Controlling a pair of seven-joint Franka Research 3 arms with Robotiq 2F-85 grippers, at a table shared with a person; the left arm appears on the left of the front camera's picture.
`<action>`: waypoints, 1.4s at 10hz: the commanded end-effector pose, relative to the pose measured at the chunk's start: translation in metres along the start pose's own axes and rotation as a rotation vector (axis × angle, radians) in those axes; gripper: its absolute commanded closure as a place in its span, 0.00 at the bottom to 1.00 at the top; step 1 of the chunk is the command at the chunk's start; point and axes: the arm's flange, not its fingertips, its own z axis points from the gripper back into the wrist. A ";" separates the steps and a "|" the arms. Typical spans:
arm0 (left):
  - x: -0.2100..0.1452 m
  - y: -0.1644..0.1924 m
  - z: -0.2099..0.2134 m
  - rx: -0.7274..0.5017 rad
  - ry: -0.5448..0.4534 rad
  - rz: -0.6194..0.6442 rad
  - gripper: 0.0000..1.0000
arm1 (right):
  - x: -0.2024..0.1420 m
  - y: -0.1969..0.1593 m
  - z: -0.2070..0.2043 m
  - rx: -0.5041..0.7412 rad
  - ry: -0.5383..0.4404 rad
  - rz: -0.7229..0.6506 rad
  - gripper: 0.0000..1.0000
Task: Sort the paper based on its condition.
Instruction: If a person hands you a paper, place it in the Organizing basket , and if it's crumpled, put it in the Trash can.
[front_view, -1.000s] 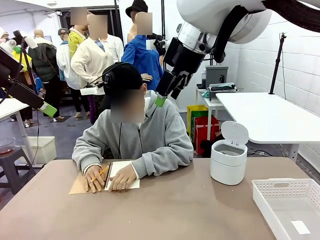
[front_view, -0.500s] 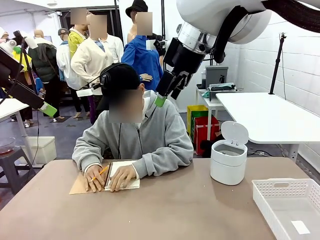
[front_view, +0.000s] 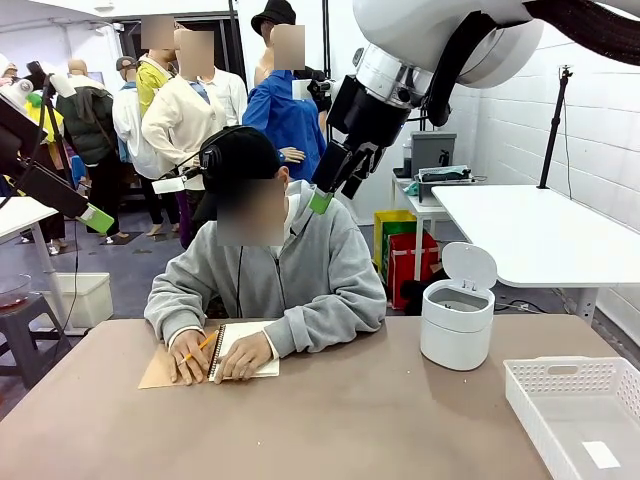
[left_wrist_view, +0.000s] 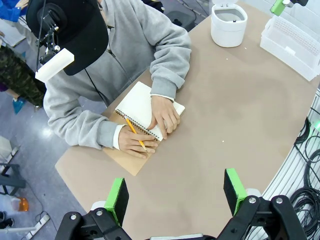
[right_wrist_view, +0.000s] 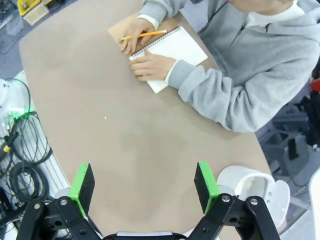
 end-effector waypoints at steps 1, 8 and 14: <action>0.000 0.001 0.000 -0.004 -0.005 0.002 0.00 | 0.002 0.000 0.000 -0.001 0.012 -0.004 0.00; 0.000 0.001 0.000 -0.004 -0.005 0.002 0.00 | 0.002 0.000 0.000 -0.001 0.012 -0.004 0.00; 0.000 0.001 0.000 -0.004 -0.005 0.002 0.00 | 0.002 0.000 0.000 -0.001 0.012 -0.004 0.00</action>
